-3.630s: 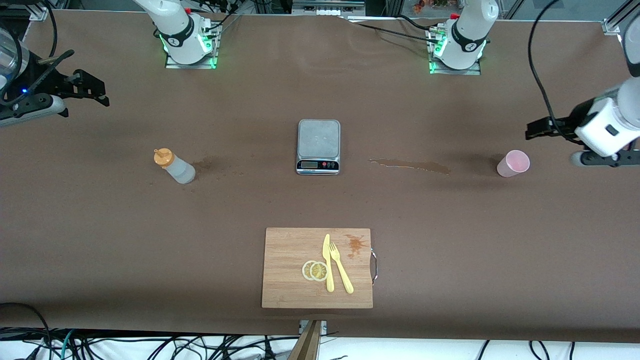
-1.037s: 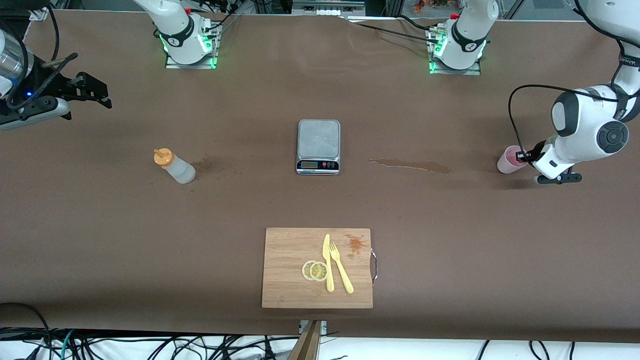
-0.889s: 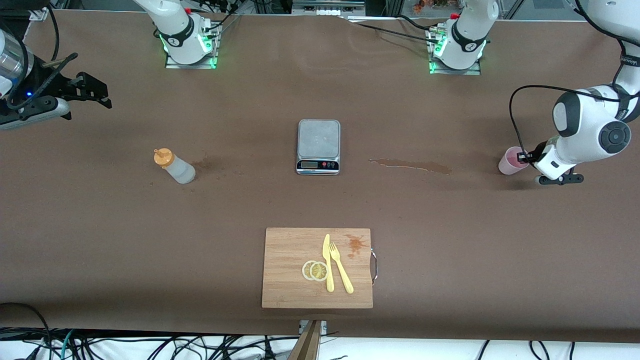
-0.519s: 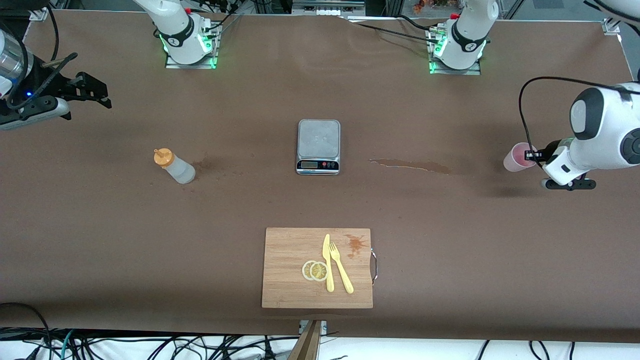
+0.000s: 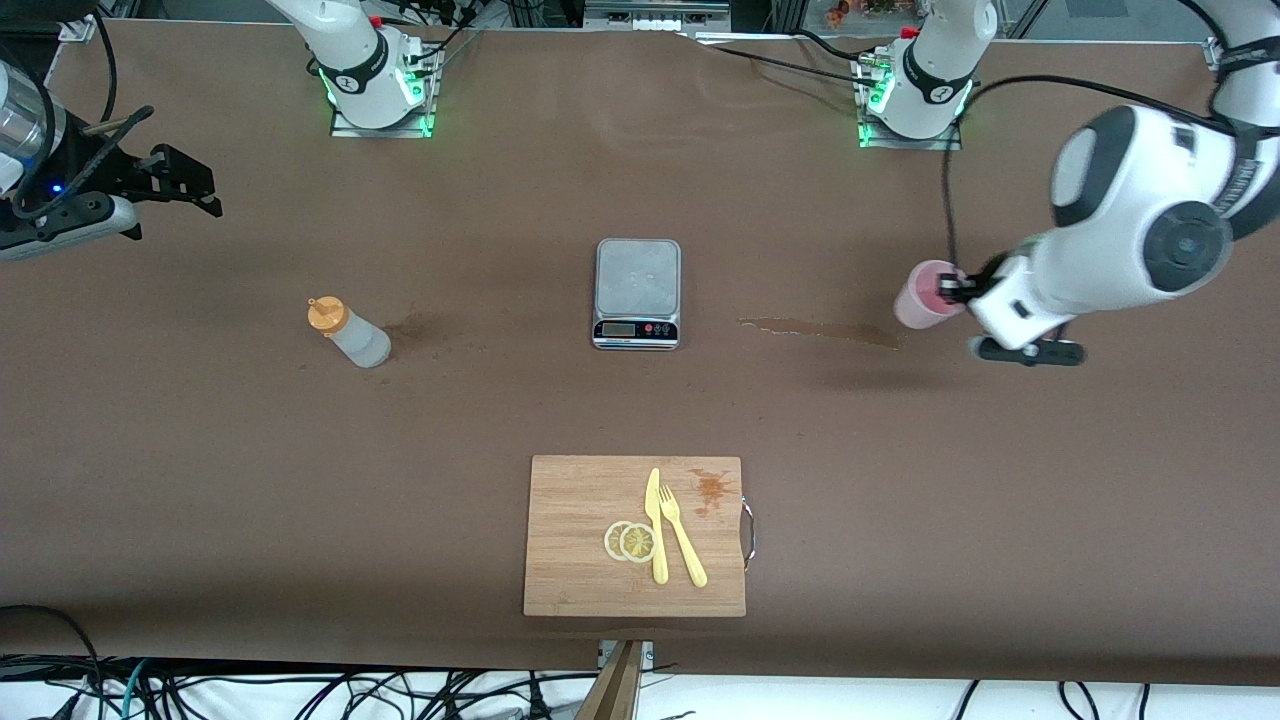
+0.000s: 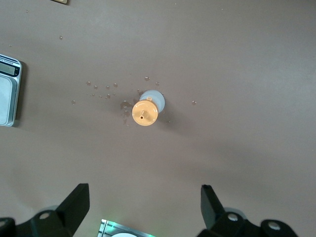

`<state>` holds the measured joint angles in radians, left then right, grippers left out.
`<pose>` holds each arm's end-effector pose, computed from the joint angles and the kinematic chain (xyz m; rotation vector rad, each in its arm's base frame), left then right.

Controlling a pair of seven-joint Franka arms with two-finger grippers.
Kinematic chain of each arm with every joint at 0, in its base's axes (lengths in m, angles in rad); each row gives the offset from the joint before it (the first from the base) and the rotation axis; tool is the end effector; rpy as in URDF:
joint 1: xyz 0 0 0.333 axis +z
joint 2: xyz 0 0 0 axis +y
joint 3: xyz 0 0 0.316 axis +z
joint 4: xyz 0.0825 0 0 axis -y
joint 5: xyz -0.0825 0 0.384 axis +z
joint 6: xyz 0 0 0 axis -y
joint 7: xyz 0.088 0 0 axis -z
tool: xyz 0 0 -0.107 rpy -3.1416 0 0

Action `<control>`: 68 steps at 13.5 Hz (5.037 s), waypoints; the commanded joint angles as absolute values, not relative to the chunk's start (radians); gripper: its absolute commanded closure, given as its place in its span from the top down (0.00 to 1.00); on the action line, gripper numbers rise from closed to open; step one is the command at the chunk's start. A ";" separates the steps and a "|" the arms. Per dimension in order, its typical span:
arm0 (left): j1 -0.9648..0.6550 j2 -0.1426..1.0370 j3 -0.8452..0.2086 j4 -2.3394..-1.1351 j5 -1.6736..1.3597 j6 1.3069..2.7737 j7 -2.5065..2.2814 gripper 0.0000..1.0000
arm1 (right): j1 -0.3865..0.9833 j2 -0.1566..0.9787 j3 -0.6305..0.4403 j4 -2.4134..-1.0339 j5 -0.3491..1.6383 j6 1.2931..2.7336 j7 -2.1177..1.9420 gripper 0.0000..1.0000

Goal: Add sauce to pink cup with both arms
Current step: 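Lift the pink cup with the left gripper and carry it to the scale, then set the pink cup on the scale and open the left gripper, then raise the left gripper away while the right gripper reaches the bottle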

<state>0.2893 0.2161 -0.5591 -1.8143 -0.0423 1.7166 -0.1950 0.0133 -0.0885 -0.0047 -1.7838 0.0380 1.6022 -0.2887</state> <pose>0.5595 -0.1425 0.4172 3.0172 -0.1032 -0.4713 0.5231 0.0084 0.5746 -3.0544 -0.4528 0.1342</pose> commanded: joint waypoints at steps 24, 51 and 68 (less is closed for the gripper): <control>-0.345 0.724 -0.545 -1.522 0.049 1.956 -0.897 1.00 | 0.009 -0.100 -0.034 -1.810 0.049 1.620 -0.345 1.00; 0.029 0.009 -0.166 -1.644 -0.028 1.569 0.187 1.00 | -0.152 -0.003 -0.067 -2.069 0.445 1.837 -1.275 1.00; 0.031 0.000 -0.123 -1.617 -0.014 1.468 0.121 1.00 | -0.224 0.469 -0.104 -2.066 0.946 1.830 -2.359 1.00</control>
